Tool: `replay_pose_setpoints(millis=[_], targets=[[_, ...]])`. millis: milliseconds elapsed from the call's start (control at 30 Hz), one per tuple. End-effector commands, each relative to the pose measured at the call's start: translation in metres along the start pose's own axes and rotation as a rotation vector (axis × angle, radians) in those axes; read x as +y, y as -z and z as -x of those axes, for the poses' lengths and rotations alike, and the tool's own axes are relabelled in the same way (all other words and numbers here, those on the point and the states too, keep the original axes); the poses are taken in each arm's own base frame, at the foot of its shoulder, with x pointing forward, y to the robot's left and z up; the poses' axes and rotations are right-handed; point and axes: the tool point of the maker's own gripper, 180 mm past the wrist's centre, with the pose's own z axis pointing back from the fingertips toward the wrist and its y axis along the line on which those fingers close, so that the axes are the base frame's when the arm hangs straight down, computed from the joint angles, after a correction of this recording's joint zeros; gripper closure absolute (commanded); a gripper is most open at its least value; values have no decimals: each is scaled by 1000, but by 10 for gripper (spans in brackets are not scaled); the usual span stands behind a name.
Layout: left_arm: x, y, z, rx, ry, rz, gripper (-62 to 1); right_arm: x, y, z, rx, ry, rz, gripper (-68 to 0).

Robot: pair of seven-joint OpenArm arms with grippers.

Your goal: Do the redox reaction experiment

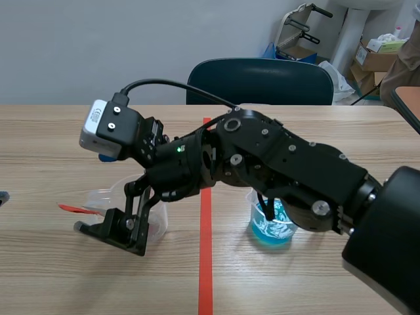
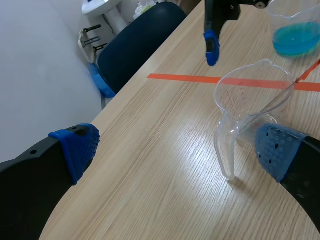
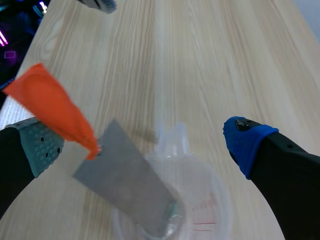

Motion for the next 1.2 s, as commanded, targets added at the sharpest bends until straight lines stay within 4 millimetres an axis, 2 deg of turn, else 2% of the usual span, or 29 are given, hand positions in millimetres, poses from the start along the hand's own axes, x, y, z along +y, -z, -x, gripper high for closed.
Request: replay_pose_setpoints(millis=[0, 167, 333, 400, 467, 567, 600, 700, 833, 900, 1000, 1167], targets=[[4, 4, -9, -41, 5, -12, -623, 3, 1, -21, -60, -21, -11, -679], [4, 4, -9, -40, 5, -12, -623, 19, -3, -43, -120, -58, -26, -679], [6, 4, -9, -40, 26, -23, -612, 34, -25, -77, -193, -139, -38, -679], [10, 4, -10, -45, 23, -41, -496, 39, -38, -89, -238, -131, -43, -679], [16, 2, -11, -46, 31, -65, -332, 32, -52, -100, -287, -112, 10, -679], [19, -2, -11, -31, 50, -64, -64, 20, -74, -106, -336, -69, 87, -679], [20, -3, -11, -26, 53, -59, -11, 16, -82, -105, -343, -51, 108, -679], [26, -7, -11, -10, 56, -68, -17, 1, -105, -97, -351, 0, 198, -679], [46, -17, -11, 10, 25, -161, -33, -14, -140, -79, -332, 43, 329, -679], [59, -24, -13, 3, 11, -229, -128, -19, -158, -68, -311, 66, 399, -679], [71, -35, -16, -6, -3, -297, -334, -22, -186, -55, -282, 98, 501, -679], [73, -45, -15, 13, 1, -319, -524, -18, -227, -42, -229, 125, 638, -679]])
